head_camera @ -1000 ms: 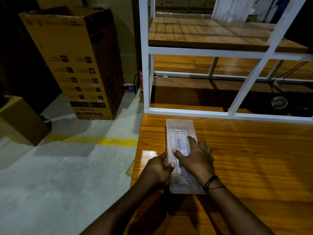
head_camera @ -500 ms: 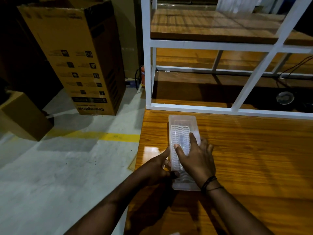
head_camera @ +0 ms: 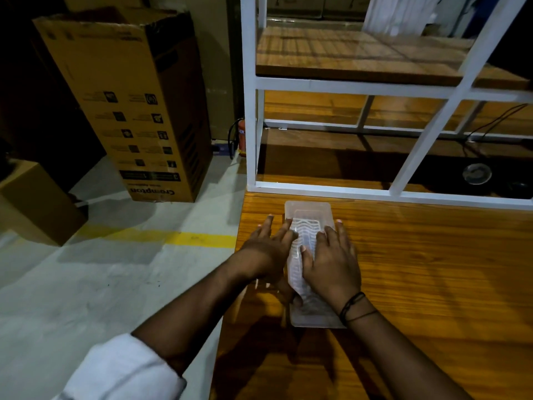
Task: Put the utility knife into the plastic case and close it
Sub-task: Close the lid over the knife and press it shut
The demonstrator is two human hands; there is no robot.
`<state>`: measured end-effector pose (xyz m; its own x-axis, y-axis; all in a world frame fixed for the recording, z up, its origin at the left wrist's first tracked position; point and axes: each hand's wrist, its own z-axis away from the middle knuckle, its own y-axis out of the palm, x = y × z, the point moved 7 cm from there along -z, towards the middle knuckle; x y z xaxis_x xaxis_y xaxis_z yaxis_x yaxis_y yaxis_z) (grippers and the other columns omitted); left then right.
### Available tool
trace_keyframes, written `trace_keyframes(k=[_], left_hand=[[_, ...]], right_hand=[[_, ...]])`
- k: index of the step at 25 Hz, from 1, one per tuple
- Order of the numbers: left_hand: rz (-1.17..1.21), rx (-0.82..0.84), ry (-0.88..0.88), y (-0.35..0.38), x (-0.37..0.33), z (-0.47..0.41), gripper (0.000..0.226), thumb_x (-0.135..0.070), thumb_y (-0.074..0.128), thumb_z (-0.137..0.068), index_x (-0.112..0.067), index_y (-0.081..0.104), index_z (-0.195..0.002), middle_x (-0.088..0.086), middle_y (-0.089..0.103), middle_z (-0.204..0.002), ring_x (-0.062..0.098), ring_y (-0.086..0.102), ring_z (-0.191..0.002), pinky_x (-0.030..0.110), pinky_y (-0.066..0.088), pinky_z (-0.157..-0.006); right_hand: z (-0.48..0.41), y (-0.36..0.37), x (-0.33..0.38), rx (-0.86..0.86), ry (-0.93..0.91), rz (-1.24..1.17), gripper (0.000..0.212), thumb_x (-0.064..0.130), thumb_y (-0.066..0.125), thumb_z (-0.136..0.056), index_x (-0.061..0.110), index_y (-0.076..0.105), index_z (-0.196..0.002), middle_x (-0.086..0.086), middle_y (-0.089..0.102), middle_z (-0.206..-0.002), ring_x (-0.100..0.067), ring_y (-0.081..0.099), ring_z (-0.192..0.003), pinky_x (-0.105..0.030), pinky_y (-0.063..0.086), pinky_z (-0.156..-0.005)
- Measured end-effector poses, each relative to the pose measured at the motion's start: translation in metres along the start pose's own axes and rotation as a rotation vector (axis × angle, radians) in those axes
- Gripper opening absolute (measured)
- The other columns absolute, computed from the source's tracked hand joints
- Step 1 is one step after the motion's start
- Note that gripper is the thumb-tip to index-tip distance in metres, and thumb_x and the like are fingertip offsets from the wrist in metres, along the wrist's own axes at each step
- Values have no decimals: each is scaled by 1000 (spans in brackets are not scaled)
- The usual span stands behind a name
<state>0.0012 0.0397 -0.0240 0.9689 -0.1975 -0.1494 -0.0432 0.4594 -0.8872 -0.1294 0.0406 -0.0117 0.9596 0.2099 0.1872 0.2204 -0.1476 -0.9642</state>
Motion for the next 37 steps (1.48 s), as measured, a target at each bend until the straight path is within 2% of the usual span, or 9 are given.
trace_keyframes(k=[6, 9, 14, 18, 23, 29, 32, 34, 37], left_hand=[[73, -35, 35, -31, 6, -23, 134, -69, 87, -56, -19, 17, -158, 5, -12, -172, 41, -29, -151, 59, -7, -123], [-25, -13, 10, -32, 7, -32, 143, -64, 87, -63, -13, -3, -162, 9, -15, -172, 45, -27, -150, 57, -8, -123], [-175, 44, -50, -32, 6, -47, 145, -59, 86, -69, -16, -17, -161, 13, -24, -169, 47, -30, -149, 59, -12, -122], [-191, 68, -37, -29, 10, -56, 153, -70, 84, -62, -14, -19, -160, 16, -29, -167, 50, -32, -147, 63, -14, -119], [-169, 132, -46, -26, 15, -63, 162, -76, 84, -53, -16, -24, -158, 13, -36, -164, 49, -34, -146, 63, -14, -120], [-181, 122, -77, -34, 9, -65, 140, -40, 88, -74, -14, -18, -160, 16, -29, -167, 48, -25, -151, 59, -5, -123], [-189, 108, -88, -35, 8, -65, 133, -33, 86, -78, -13, -16, -161, 17, -26, -168, 48, -23, -151, 59, -4, -124], [-197, 111, -97, -33, 8, -67, 141, -47, 88, -72, -13, -17, -161, 17, -27, -167, 49, -23, -151, 60, -4, -124], [-203, 105, -106, -30, 10, -70, 150, -59, 88, -65, -14, -18, -160, 17, -28, -167, 50, -22, -151, 61, -4, -123]], right_hand=[[-43, -2, -5, 42, -80, -42, 38, 29, 50, -99, 3, 60, -126, -18, 62, -127, -34, 56, -124, -42, 49, -103], [-55, -1, -5, 17, -135, 25, 36, 30, 52, -95, 7, 60, -122, -16, 62, -118, -32, 58, -108, -42, 51, -93], [-62, 5, -12, 67, -89, 12, 45, 39, 49, -92, 11, 60, -126, -15, 54, -132, -33, 49, -125, -47, 47, -102], [-68, 15, -14, 170, -76, -114, 58, 33, 49, -96, 8, 40, -147, -19, 29, -164, -35, 22, -153, -49, 22, -125], [-73, 15, -16, 184, -68, -134, 59, 33, 51, -94, 6, 38, -146, -20, 37, -158, -35, 31, -149, -48, 27, -123], [-82, 7, -20, 158, -89, -139, 44, 38, 56, -85, 13, 49, -120, -13, 60, -123, -32, 53, -119, -47, 44, -105], [-76, 14, -20, 172, -107, -86, 51, 42, 51, -92, 13, 45, -134, -16, 52, -142, -34, 45, -135, -49, 35, -116], [-64, 22, -19, 179, -98, -51, 60, 44, 42, -100, 11, 35, -150, -17, 33, -162, -34, 27, -151, -52, 21, -125], [-41, 23, -13, 163, -120, -26, 63, 45, 30, -104, 12, 27, -157, -16, 22, -168, -31, 17, -156, -50, 12, -128]])
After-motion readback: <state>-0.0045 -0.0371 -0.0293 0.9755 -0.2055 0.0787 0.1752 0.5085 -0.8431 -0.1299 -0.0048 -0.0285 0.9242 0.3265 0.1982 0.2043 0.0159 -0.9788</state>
